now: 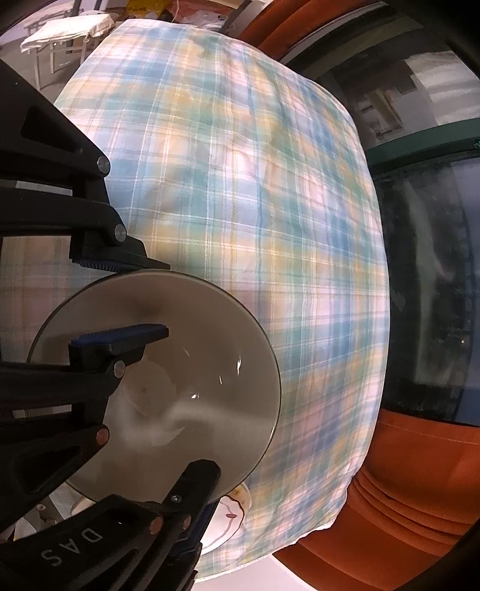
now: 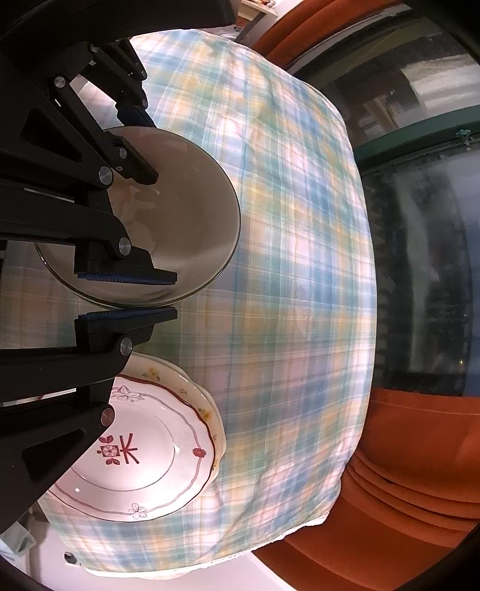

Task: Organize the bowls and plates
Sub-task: 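Lower the glass plate onto the glass stack and open both tools, then grasp the rim of the stacked green-rimmed glass dishes with both tools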

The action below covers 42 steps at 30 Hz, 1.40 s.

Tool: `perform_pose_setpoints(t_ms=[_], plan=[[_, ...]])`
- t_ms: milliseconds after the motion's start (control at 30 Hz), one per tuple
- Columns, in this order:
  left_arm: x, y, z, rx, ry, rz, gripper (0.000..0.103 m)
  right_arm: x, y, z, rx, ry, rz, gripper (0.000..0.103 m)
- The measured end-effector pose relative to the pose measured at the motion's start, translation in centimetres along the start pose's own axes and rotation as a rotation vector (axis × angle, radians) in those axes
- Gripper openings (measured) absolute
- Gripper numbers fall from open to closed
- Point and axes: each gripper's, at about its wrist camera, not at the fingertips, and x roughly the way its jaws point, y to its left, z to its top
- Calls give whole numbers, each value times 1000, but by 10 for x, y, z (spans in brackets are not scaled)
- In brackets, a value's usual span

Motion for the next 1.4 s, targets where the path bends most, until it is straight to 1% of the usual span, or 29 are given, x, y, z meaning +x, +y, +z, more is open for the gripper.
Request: perform_pose_setpoints(t_ms=[67,100,133,167,200,233,267,300,400,500,700,933,1033,1100,1167,1267,1400], plan=[[0,0,-2,-7,8,3,34,-1,-2,-1,0,-7,19,24],[0,-1,-3,-2,9,10,35,-1,-3,-2,4,-1,29,40],[-1,-2,-6,3,10,13,36,0,-4,-4,12,7,40,59],[-1,-3,-8,7,11,12,37,-1,-6,-6,20,5,45,63],[-2,-3,-10,7,14,5,42,-2,-6,-9,24,1,46,64],[-2,-3,-12,4,18,-2,50,-2,-6,-12,26,5,50,64],[-4,-1,-13,-10,14,-7,64,-1,-6,-13,28,9,54,64],[-7,1,-14,-21,6,-12,71,0,-7,-16,37,17,63,64],[-10,2,-13,-18,0,-17,76,2,-10,-21,63,34,83,64],[-9,5,-10,-23,1,-30,78,0,-13,-23,95,38,91,65],[2,9,-3,-14,26,-78,78,4,-15,-21,150,49,88,65],[21,13,11,21,74,-136,78,15,-13,-11,203,76,57,65],[29,15,17,37,98,-162,76,20,-13,-7,238,92,45,65],[34,14,19,53,119,-183,71,24,-12,-5,251,106,28,65],[39,13,19,67,143,-210,69,30,-9,-3,266,131,11,65],[41,10,18,93,148,-252,69,36,-7,-5,294,153,-1,65],[43,10,19,109,160,-296,69,38,-8,-7,333,158,-13,65]])
